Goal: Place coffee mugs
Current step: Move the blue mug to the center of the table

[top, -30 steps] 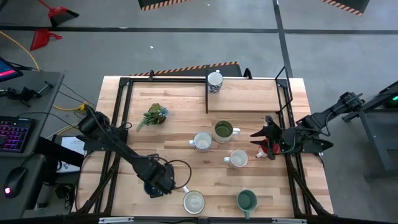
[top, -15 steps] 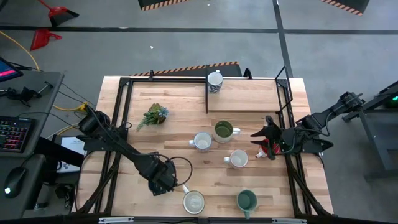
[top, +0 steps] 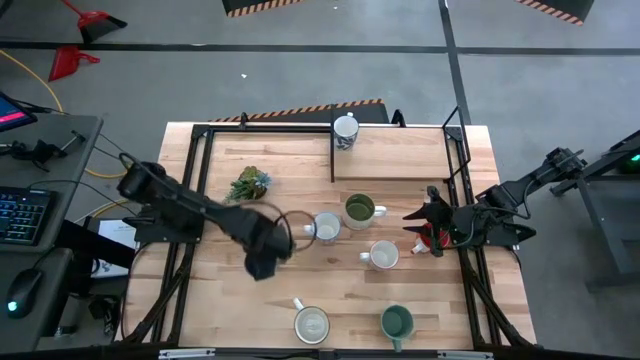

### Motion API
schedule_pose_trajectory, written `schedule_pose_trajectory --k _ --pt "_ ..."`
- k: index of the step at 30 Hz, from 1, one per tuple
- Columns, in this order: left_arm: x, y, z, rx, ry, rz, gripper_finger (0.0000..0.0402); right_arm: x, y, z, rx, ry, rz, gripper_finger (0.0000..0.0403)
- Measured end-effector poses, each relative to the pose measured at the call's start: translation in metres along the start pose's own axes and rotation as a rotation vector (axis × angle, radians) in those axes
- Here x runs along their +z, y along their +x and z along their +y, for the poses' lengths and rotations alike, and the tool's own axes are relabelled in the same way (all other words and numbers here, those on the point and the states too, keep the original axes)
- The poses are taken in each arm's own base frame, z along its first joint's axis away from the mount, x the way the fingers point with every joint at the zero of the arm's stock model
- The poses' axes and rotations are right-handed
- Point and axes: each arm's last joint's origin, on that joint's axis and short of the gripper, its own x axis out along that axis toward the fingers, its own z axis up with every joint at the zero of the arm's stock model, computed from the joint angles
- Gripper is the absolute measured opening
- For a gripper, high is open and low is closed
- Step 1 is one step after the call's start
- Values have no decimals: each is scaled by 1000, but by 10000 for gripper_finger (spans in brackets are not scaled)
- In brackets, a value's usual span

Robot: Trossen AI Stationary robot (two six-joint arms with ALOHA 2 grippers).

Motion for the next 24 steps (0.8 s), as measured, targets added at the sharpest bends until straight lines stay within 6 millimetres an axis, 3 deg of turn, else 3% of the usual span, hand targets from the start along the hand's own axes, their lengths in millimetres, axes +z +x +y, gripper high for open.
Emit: schedule_pose_trajectory --k 11,24 --pt "23 -26 64 24 -27 -40 4 0 0 0 -1 -4 3 103" --pt "78 -79 140 80 -58 -197 4 -1 0 0 6 -5 9 103"
